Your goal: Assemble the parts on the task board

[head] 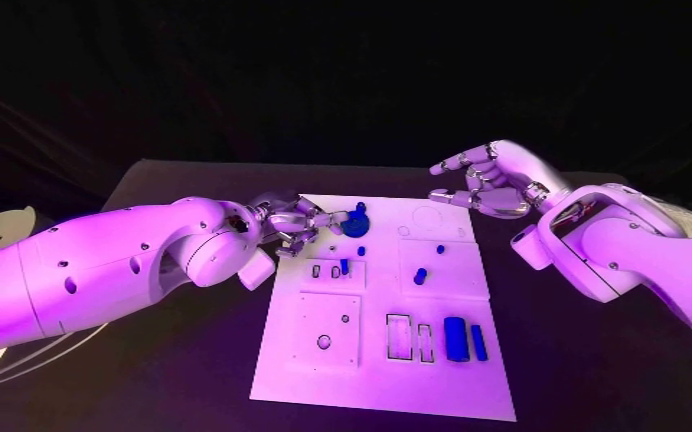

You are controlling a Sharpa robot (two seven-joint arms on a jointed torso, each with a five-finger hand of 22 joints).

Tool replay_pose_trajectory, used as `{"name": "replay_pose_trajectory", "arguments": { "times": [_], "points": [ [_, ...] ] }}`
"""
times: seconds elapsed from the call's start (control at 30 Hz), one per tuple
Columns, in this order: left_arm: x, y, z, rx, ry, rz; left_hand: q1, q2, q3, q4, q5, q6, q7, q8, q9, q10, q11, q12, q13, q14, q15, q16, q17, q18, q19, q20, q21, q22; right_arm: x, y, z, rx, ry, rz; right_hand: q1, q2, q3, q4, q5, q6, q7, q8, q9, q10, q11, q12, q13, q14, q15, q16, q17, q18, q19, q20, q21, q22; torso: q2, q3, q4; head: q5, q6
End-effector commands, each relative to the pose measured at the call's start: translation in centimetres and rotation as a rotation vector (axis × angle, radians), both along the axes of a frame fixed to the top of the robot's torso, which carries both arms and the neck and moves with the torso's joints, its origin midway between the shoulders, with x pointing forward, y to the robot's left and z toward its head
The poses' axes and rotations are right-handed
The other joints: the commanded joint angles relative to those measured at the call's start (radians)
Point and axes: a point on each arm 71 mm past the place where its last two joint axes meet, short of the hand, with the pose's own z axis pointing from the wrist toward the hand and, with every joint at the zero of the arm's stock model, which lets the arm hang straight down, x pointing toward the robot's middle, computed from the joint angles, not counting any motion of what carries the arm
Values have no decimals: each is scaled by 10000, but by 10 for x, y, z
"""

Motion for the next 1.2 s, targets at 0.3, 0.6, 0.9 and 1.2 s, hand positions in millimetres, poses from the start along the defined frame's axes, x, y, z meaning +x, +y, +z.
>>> {"name": "replay_pose_trajectory", "arguments": {
  "times": [0.3,0.6,0.9,1.2],
  "points": [
    [10,-4,-2,6190,753,-769,-465,539,-1142,55,-339,-1103,-365,2499,2344,22,-191,2081,2095,1041,-250,30,2626,-398,503,-206,983,1699,10,-21,-4,569,801,-974,94,-34,-41,-28,93,106,-4,60,14,-33,-59,-44,-49,1044,12,41,2632,64,26,21,-73,263,-108,40,-23,24,-68],
    [19,-24,3,7026,660,-1126,-660,771,-1623,57,-439,-1539,-426,3266,3257,171,-255,2422,2451,1041,-311,30,2626,-464,636,-240,1138,2033,13,-25,-7,505,893,-1174,132,-27,-109,-44,273,100,-12,73,7,-37,-71,-85,-103,1044,-1,41,2632,70,12,8,-97,230,-93,44,-10,51,-105],
    [26,-39,4,7361,633,-1470,-796,789,-1780,58,-459,-1621,-434,3383,3431,206,-264,2491,2529,1041,-318,30,2626,-479,662,-247,1176,2115,14,-26,-8,460,946,-1250,139,-25,-119,-46,303,96,-13,73,5,-42,-72,-98,-116,1044,-3,41,2632,72,7,6,-104,218,-82,33,-17,86,-149],
    [27,-47,2,7652,661,-1898,-819,786,-1815,57,-458,-1631,-439,3415,3474,247,-269,2552,2599,1041,-321,30,2626,-492,684,-249,1211,2183,16,-26,-10,433,997,-1253,132,-31,-137,-42,330,93,-12,74,4,-53,-71,-125,-138,1044,-4,41,2632,76,0,5,-114,201,-85,32,-12,89,-206]
  ]
}}
